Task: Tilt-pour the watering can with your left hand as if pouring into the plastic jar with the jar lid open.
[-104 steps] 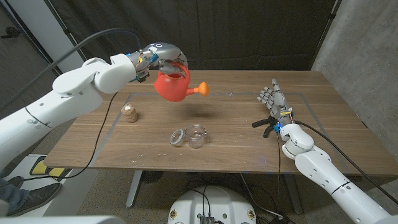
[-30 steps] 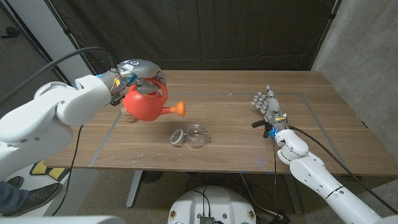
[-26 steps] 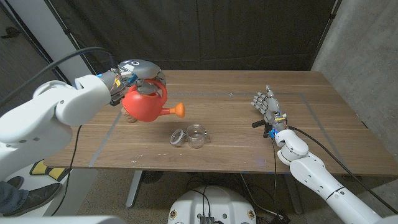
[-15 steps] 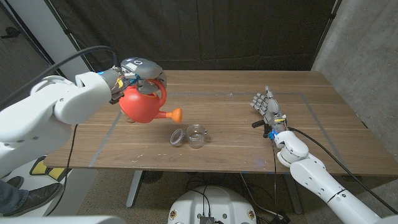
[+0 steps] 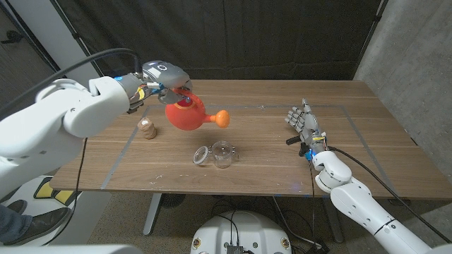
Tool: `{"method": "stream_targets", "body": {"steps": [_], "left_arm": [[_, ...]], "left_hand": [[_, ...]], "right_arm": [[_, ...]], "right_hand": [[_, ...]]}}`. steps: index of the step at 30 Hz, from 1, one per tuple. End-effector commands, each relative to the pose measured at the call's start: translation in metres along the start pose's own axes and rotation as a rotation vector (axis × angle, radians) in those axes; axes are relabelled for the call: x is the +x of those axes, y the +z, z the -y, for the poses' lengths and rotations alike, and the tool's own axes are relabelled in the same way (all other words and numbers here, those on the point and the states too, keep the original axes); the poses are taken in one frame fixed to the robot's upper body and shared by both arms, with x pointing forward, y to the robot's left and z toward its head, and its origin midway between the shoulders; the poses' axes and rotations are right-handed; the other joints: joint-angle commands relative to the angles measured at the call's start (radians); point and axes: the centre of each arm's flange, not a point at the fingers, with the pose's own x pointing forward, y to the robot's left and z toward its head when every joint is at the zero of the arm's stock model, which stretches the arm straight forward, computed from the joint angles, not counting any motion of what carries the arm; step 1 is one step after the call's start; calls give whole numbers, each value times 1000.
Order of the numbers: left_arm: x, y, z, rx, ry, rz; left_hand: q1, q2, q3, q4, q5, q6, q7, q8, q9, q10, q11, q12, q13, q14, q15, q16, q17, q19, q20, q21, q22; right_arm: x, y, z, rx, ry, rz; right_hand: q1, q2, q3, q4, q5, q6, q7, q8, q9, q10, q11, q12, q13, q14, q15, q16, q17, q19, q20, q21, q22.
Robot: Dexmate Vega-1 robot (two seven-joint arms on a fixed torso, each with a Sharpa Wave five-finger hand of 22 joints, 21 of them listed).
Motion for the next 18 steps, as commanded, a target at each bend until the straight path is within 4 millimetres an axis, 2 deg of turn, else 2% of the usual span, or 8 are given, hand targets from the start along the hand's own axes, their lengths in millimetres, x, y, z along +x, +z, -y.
{"method": "stream_targets", "body": {"steps": [1,11,18], "left_arm": [[-2,0,1,24,-6,-9],[-6,3,1,56,-39,-16],[-4,13,-3,196,-36,-27]], "left_hand": [[2,6,14,-3,6,25,-13,10,2,12,-9,29,135,8,-1,-2,6,-7,4,8,2],[10,20,30,-13,8,36,-23,17,4,8,0,38,159,3,6,-1,19,-26,14,14,4],[12,31,38,-14,9,41,-20,23,10,4,-3,43,176,-5,7,1,30,-36,19,17,6]], "right_arm": [[-5,-3,-1,2,-4,-10],[-3,-7,-5,10,9,-16],[-1,-9,-7,14,15,-17]], "right_hand": [[1,5,-6,-1,0,9,-4,1,2,9,-4,-2,3,6,0,-4,2,11,-2,-2,1],[0,6,-7,-2,0,9,-4,1,2,10,-4,-2,3,7,1,-4,2,11,-2,-5,1],[-2,6,-7,-1,0,10,-5,1,2,9,-4,-3,3,7,1,-4,2,13,-3,-6,1]]}}
